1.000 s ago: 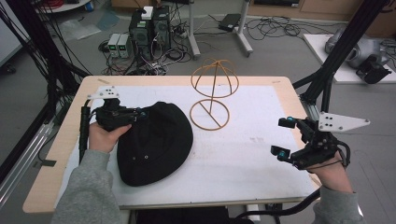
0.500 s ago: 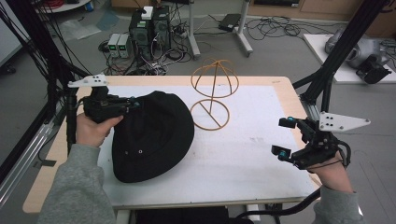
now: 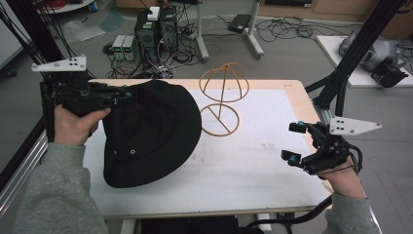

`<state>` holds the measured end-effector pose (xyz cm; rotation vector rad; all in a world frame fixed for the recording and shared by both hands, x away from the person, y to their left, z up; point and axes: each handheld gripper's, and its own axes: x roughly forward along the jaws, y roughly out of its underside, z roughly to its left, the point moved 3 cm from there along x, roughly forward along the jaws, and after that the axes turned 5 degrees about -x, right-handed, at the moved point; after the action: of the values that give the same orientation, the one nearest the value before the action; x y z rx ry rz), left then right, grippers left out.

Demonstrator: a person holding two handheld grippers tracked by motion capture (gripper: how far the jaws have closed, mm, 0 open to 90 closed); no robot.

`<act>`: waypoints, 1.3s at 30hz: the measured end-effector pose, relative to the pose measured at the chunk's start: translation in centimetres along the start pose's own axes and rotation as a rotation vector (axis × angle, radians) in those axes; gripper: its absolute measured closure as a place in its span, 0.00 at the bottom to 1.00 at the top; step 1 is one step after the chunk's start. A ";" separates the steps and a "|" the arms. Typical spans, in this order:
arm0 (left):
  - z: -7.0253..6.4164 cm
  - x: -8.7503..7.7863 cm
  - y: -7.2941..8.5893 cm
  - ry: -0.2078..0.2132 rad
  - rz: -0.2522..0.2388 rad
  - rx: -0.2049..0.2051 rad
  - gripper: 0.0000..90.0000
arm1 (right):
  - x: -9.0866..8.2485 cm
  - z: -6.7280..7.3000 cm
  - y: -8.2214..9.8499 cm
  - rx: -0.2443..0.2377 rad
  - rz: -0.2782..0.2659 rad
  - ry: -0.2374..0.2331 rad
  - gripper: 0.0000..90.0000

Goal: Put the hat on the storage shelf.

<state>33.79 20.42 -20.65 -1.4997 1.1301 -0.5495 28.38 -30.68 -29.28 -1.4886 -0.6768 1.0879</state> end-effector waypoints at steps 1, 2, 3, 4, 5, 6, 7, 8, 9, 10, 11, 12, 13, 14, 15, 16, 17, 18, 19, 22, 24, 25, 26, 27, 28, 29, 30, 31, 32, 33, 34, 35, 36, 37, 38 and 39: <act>-0.2 -0.2 -0.5 0.002 0.001 0.007 0.94 | -0.1 0.0 0.0 0.001 -0.001 0.001 0.01; -0.4 -0.3 -0.9 0.002 -0.002 0.012 0.94 | -0.2 0.0 0.0 -0.002 -0.005 0.005 0.01; -0.7 -0.5 -1.6 0.006 -0.009 0.020 0.94 | -0.4 0.0 -0.1 0.000 -0.010 0.011 0.01; -0.7 -0.5 -1.6 0.006 -0.009 0.020 0.94 | -0.4 0.0 -0.1 0.000 -0.010 0.011 0.01; -0.9 -0.7 -2.2 0.010 -0.018 0.027 0.94 | -0.7 0.0 -0.1 -0.001 -0.018 0.015 0.01; -1.1 -1.0 -2.8 0.010 -0.023 0.028 0.94 | -0.8 -0.1 -0.1 -0.006 -0.020 0.018 0.01; -1.1 -1.0 -2.8 0.010 -0.023 0.028 0.94 | -0.8 -0.1 -0.1 -0.006 -0.020 0.018 0.01; -1.1 -1.1 -3.2 0.013 -0.024 0.036 0.94 | -0.9 -0.2 -0.1 -0.002 -0.025 0.021 0.01; -1.3 -1.2 -3.8 0.008 -0.024 0.042 0.94 | -0.9 -0.2 -0.1 0.002 -0.022 0.021 0.01; -1.3 -1.2 -3.8 0.008 -0.024 0.042 0.94 | -0.9 -0.2 -0.1 0.002 -0.022 0.021 0.01; -1.5 -1.3 -4.2 0.006 -0.024 0.045 0.94 | -1.0 -0.2 -0.1 0.005 -0.020 0.020 0.01; -1.6 -1.3 -4.4 0.006 -0.023 0.048 0.94 | -1.0 -0.2 0.0 0.008 -0.021 0.021 0.01; -1.6 -1.3 -4.5 0.005 -0.020 0.053 0.94 | -0.9 -0.2 0.0 0.003 -0.021 0.022 0.01; -1.6 -1.3 -4.8 0.006 -0.018 0.058 0.94 | -0.9 -0.2 0.0 0.003 -0.019 0.022 0.01; -1.6 -1.2 -4.9 0.006 -0.017 0.058 0.94 | -0.8 -0.2 0.0 0.003 -0.018 0.025 0.01; -1.5 -1.1 -5.0 0.004 -0.018 0.060 0.94 | -0.7 -0.2 0.0 -0.003 -0.013 0.023 0.01; -1.5 -1.1 -5.1 0.005 -0.017 0.062 0.94 | -0.7 -0.2 0.0 -0.003 -0.013 0.023 0.01; -1.4 -0.9 -5.3 0.006 -0.015 0.065 0.94 | -0.6 -0.2 0.0 0.000 -0.011 0.022 0.01; -1.3 -0.8 -5.4 0.006 -0.014 0.069 0.94 | -0.5 -0.2 0.1 -0.003 -0.010 0.022 0.01; -1.1 -0.2 -5.8 0.021 -0.011 0.070 0.94 | -0.5 -0.1 0.1 0.001 -0.004 0.021 0.01; -1.0 0.3 -6.2 0.030 -0.014 0.070 0.94 | -0.5 -0.2 0.2 0.001 0.000 0.026 0.01; -0.9 0.5 -6.4 0.032 -0.016 0.071 0.94 | -0.5 -0.1 0.2 0.003 -0.001 0.027 0.01; -0.9 0.7 -6.6 0.036 -0.020 0.072 0.94 | -0.5 -0.1 0.2 0.002 0.001 0.026 0.01; -0.9 1.1 -7.0 0.042 -0.022 0.077 0.94 | -0.5 -0.1 0.2 0.004 0.002 0.027 0.01; -0.9 1.1 -7.0 0.042 -0.022 0.077 0.94 | -0.5 -0.1 0.2 0.005 0.002 0.027 0.01; -0.9 1.5 -7.4 0.043 -0.025 0.081 0.94 | -0.5 -0.1 0.2 0.005 0.002 0.027 0.01; -0.9 1.8 -7.6 0.047 -0.028 0.083 0.94 | -0.5 -0.1 0.3 0.006 0.003 0.024 0.01; -0.9 2.1 -7.9 0.049 -0.028 0.087 0.94 | -0.5 -0.1 0.3 0.008 0.005 0.027 0.01; -0.9 2.4 -8.1 0.052 -0.028 0.090 0.94 | -0.5 -0.1 0.4 0.008 0.007 0.026 0.01; -0.9 2.8 -8.4 0.054 -0.027 0.094 0.94 | -0.5 -0.2 0.5 0.005 0.010 0.028 0.01; -0.9 3.2 -8.7 0.057 -0.025 0.096 0.94 | -0.5 -0.2 0.5 0.005 0.010 0.028 0.01; -0.8 3.6 -8.9 0.060 -0.024 0.097 0.94 | -0.5 -0.1 0.6 0.010 0.014 0.028 0.01; -0.7 4.0 -9.1 0.061 -0.021 0.098 0.94 | -0.6 0.0 0.8 0.015 0.017 0.030 0.01; -0.7 4.5 -9.3 0.066 -0.022 0.100 0.94 | -0.6 0.0 0.8 0.015 0.017 0.030 0.01; -0.6 4.9 -9.5 0.067 -0.022 0.103 0.94 | -0.6 0.1 1.0 0.018 0.024 0.033 0.01; -0.5 5.3 -9.6 0.067 -0.021 0.104 0.94 | -0.6 0.2 1.1 0.020 0.027 0.034 0.01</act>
<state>39.01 14.80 -12.76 -1.4135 1.1214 -0.6680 27.78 -31.36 -30.13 -1.4997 -0.6228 1.0844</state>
